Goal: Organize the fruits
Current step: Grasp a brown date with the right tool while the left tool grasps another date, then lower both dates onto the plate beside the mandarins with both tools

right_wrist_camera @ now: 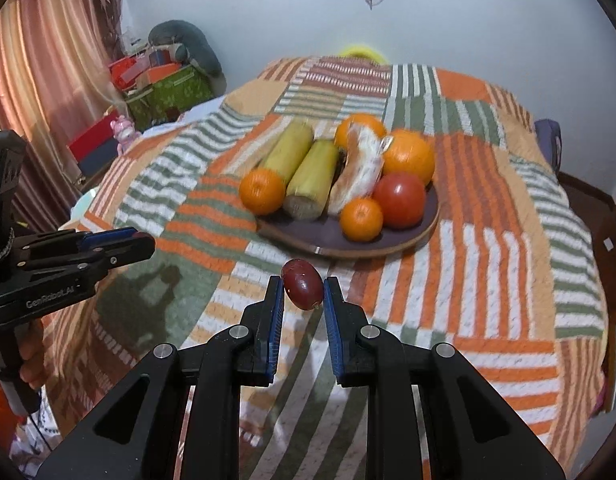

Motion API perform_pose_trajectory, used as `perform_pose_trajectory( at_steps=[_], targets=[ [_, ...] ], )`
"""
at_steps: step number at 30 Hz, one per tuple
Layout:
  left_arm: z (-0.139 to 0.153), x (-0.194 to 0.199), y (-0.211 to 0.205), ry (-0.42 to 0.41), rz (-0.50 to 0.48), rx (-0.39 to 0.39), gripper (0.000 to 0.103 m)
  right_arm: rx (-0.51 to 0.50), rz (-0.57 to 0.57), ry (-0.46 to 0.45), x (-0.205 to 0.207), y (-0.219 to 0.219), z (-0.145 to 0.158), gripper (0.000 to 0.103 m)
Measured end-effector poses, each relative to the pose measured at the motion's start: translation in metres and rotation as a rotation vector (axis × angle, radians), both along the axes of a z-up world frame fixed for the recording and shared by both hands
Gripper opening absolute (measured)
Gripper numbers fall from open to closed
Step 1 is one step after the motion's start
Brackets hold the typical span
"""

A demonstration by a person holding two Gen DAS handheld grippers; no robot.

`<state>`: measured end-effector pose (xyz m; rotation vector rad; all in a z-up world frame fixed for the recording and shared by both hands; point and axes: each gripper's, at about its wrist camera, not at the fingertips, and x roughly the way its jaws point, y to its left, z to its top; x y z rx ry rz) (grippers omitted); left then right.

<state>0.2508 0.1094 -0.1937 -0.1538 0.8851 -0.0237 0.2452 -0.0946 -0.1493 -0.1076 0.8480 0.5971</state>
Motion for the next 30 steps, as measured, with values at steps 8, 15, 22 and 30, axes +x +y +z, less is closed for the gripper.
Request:
perform_pose_trajectory(
  at_steps=[8,15,22,30],
  targets=[
    [0.027,0.023,-0.017,-0.074,-0.038,-0.014,0.028,0.035,-0.039,-0.075,0.022,-0.008,0.026,0.018],
    [0.042,0.049,-0.028,-0.116,-0.069,-0.012,0.028,0.052,-0.058,-0.111,0.045,-0.005,0.033,0.018],
    [0.043,0.076,-0.041,-0.138,-0.090,0.021,0.028,0.067,-0.064,-0.113,0.064,0.002,0.029,0.018],
    [0.028,0.103,-0.046,-0.117,-0.103,0.007,0.028,0.056,-0.049,-0.082,0.082,0.010,0.011,0.018]
  ],
)
